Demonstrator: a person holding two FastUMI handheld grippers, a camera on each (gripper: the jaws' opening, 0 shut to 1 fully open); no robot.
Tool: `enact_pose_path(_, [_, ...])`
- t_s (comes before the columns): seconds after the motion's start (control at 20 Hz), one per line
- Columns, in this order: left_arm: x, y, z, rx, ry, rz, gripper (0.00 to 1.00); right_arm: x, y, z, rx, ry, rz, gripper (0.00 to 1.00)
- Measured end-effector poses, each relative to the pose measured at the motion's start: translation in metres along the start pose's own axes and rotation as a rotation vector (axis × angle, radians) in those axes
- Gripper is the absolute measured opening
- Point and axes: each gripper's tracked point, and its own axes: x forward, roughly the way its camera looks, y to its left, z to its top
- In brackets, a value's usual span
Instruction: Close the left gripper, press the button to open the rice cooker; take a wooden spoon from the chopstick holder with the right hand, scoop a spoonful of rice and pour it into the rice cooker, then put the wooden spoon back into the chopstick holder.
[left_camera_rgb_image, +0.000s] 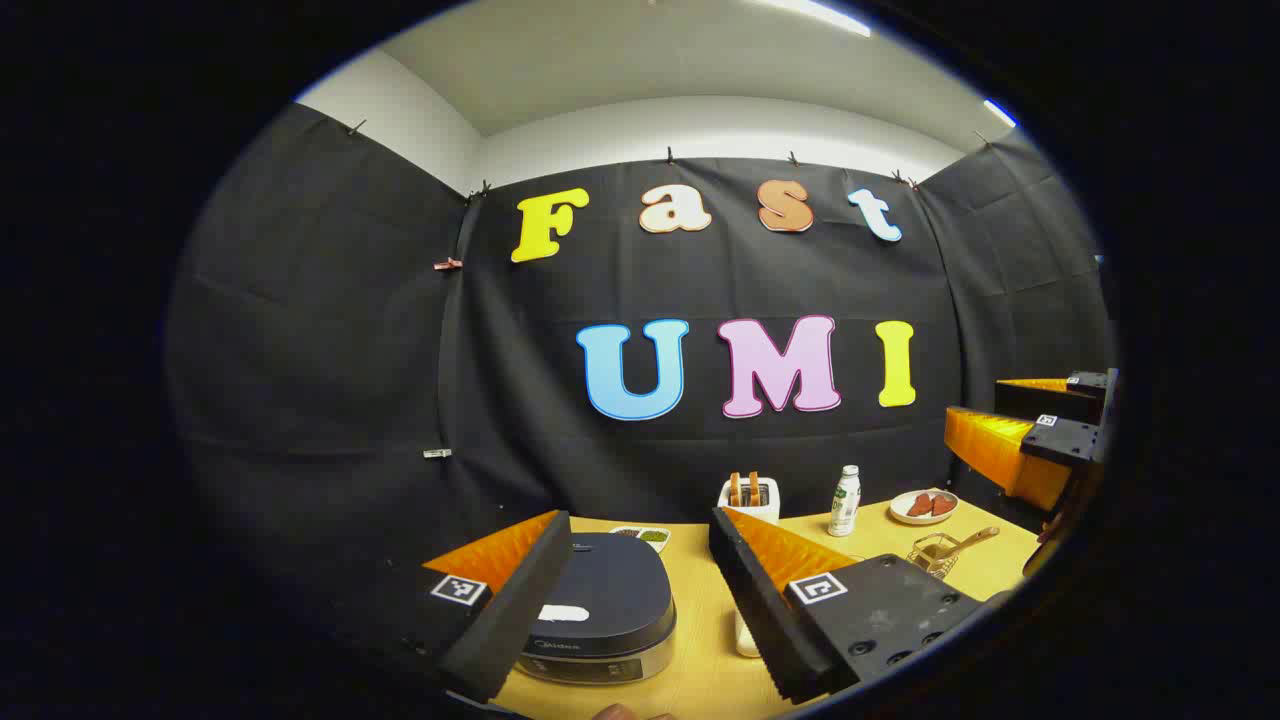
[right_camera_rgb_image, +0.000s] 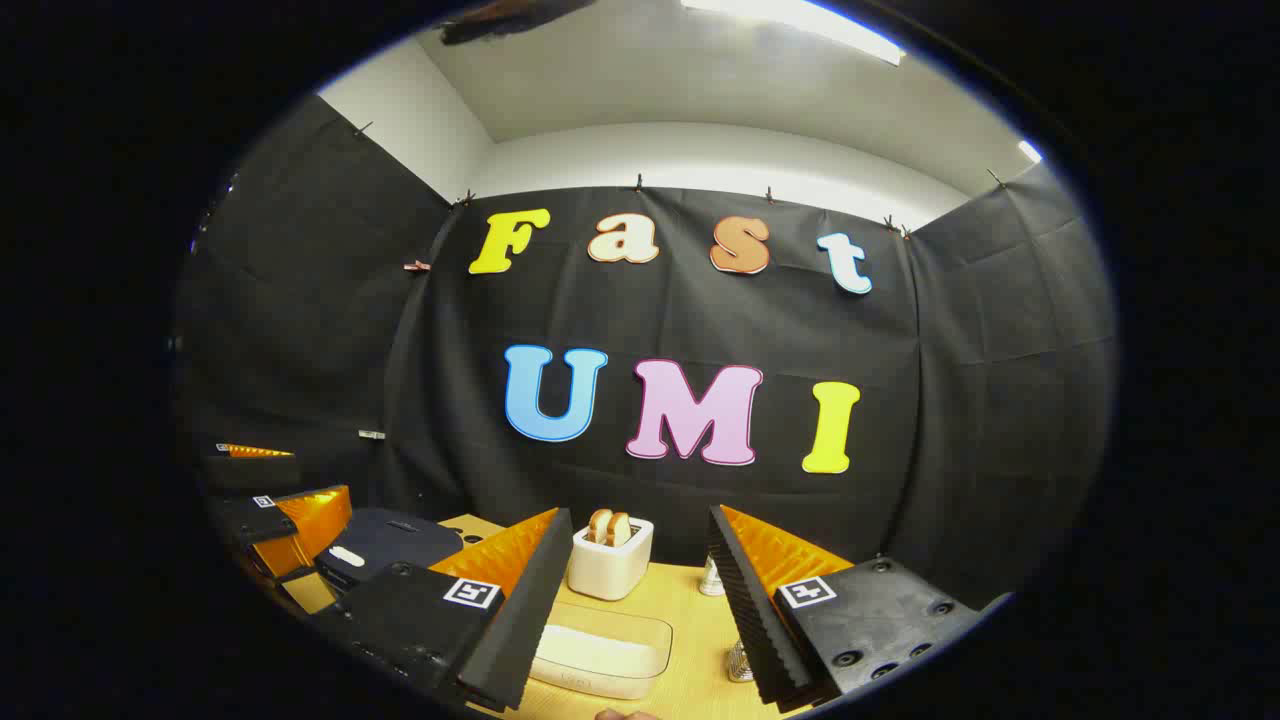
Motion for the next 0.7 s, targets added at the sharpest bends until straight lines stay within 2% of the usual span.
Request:
enact_pose_path(0.2, [-0.007,0.007,-0.01,0.012,0.039,0.015,0.94,0.0,0.004,-0.011,0.039,0.044,0.0,0.87])
enact_pose_path(0.3, [-0.009,0.016,-0.004,-0.025,0.029,0.036,0.93,-0.001,0.002,-0.005,0.01,0.028,0.006,0.87])
enact_pose_path(0.45, [-0.011,0.024,-0.006,-0.014,0.016,0.061,0.94,-0.004,0.004,-0.003,-0.017,0.006,0.014,0.87])
enact_pose_path(0.7, [-0.009,0.016,0.006,0.027,-0.027,0.025,0.94,-0.011,0.008,-0.005,-0.025,0.014,0.019,0.86])
